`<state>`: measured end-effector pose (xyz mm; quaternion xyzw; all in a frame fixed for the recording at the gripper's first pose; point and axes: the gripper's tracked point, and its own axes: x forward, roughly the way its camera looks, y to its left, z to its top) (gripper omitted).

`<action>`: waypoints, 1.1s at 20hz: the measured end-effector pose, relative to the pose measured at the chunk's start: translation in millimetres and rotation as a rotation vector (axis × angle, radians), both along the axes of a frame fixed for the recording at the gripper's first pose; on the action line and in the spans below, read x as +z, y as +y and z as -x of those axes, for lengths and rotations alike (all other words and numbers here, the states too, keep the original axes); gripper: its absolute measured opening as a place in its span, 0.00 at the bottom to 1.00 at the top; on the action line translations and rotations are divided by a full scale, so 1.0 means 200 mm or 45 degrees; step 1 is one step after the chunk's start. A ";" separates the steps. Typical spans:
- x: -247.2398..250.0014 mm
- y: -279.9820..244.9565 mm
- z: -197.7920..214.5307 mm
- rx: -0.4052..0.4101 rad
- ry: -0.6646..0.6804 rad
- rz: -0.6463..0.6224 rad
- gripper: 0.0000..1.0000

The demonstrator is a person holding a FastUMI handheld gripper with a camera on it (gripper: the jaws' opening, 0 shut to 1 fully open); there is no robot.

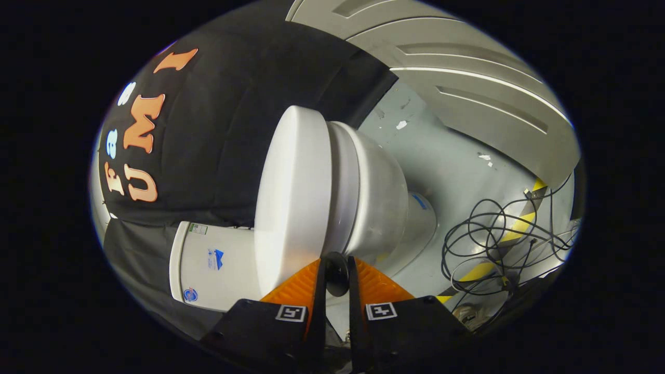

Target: Open the toilet lid.

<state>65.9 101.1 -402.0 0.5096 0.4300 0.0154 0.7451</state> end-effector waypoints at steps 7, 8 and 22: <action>0.03 -0.01 -0.01 0.005 -0.070 0.024 0.08; 0.04 -0.01 -0.01 0.004 -0.071 0.043 0.08; 0.45 0.06 -0.14 -0.025 -0.324 0.503 0.08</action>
